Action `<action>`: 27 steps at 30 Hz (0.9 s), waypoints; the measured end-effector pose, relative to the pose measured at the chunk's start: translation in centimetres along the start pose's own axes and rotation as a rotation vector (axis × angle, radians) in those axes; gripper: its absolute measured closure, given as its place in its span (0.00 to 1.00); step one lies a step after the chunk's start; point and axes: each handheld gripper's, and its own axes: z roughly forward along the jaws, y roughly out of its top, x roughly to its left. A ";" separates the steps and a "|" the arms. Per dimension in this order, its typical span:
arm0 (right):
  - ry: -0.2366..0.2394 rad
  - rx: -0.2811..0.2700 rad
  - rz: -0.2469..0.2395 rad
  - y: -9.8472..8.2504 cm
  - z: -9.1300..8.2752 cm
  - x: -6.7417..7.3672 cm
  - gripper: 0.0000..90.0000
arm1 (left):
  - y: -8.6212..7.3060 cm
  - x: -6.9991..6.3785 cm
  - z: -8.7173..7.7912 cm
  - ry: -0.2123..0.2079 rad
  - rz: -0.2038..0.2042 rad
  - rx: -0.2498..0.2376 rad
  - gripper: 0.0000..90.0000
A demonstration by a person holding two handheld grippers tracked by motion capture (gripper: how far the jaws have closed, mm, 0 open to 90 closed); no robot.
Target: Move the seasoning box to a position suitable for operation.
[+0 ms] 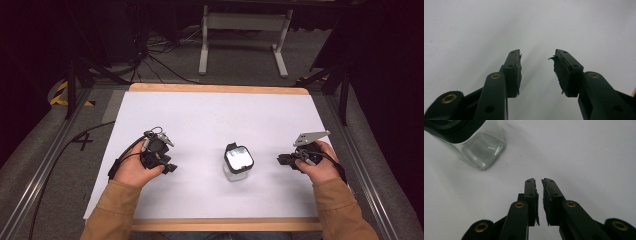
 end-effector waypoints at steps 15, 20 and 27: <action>0.013 -0.029 -0.017 0.3 -0.1 0.5 0.96 | 0.1 -0.5 -0.6 -0.001 0.015 -0.041 0.61; 0.031 -0.019 -0.048 0.6 0.5 1.1 1.00 | 0.1 -0.8 -0.8 0.009 0.026 -0.050 0.61; 0.063 -0.014 -0.070 1.2 0.8 2.1 1.00 | 0.1 -1.1 -1.1 0.007 0.030 -0.060 0.60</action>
